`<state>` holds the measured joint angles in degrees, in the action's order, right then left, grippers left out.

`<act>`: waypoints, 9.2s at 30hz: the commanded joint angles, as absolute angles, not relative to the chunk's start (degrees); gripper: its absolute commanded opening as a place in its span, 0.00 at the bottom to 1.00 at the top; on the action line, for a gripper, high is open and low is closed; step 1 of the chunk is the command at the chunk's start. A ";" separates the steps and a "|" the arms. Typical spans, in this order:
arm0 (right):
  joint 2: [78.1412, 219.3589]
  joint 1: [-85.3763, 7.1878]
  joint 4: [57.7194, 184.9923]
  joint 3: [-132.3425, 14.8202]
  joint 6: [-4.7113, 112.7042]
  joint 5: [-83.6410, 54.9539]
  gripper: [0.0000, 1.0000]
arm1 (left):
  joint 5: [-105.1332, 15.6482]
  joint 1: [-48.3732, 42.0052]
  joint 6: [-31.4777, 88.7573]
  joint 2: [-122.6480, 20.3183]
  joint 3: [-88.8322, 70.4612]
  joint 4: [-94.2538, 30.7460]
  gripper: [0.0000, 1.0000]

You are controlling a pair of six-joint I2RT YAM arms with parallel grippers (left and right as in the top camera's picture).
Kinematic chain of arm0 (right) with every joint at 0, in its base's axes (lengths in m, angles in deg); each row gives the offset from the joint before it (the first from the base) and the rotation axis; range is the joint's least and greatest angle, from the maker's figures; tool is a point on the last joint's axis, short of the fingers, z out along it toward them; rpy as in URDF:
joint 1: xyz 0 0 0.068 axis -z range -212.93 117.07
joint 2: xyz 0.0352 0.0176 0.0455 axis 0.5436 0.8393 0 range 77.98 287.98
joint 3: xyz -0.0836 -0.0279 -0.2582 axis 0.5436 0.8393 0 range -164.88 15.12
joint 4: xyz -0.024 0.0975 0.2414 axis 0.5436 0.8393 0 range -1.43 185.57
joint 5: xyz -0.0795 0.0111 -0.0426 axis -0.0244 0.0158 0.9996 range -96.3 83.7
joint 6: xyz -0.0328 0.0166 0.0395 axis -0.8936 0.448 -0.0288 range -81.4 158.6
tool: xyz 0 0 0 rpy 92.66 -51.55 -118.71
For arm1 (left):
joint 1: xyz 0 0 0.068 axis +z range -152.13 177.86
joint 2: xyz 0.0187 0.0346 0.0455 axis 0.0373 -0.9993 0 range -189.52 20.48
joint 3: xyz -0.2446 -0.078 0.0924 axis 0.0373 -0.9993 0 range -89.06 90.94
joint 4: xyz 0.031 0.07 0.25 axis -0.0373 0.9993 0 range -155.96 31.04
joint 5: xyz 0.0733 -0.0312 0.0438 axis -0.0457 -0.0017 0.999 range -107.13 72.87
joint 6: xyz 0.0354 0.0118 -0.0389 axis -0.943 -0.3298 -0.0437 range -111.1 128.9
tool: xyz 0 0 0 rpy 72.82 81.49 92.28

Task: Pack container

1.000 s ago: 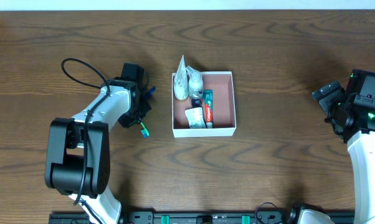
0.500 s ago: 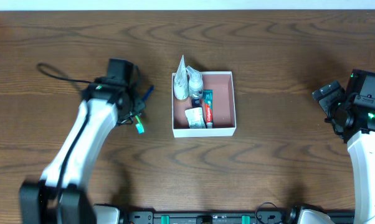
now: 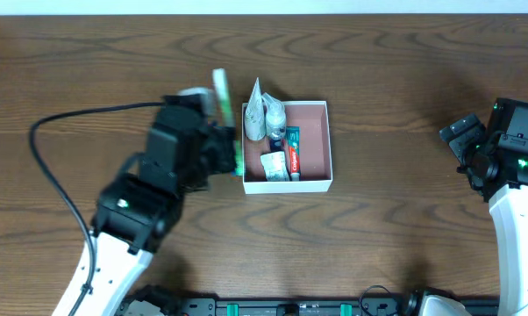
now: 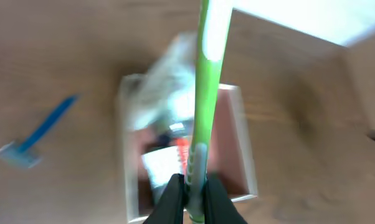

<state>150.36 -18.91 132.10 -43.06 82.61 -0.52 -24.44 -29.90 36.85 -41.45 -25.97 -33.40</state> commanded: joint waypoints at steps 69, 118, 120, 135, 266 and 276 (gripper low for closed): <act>150.53 -18.49 132.10 -43.60 81.80 -0.32 0.99 | 10.51 -23.22 29.44 -49.71 -22.52 -29.82 0.28; 150.53 -18.49 132.10 -43.60 81.80 -0.32 0.99 | -23.61 -8.70 -2.04 -86.69 -24.29 -40.16 0.50; 150.53 -18.49 132.10 -43.60 81.80 -0.32 0.99 | -23.61 -8.68 -2.01 -86.69 -24.68 -40.27 0.49; 150.53 -18.49 132.10 -43.60 81.80 -0.32 0.99 | -23.83 -8.70 -1.97 -87.79 -25.21 -40.38 0.54; 150.53 -18.49 132.10 -43.60 81.80 -0.32 0.99 | 4.39 -48.83 31.86 -38.94 -8.29 -6.76 0.98; 150.53 -18.49 132.10 -43.60 81.80 -0.32 0.99 | 3.36 -48.83 38.64 -19.24 -8.29 14.77 0.98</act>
<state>150.36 -18.91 132.10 -43.06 82.61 -0.52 2.99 -49.01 33.72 -23.07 -8.35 9.89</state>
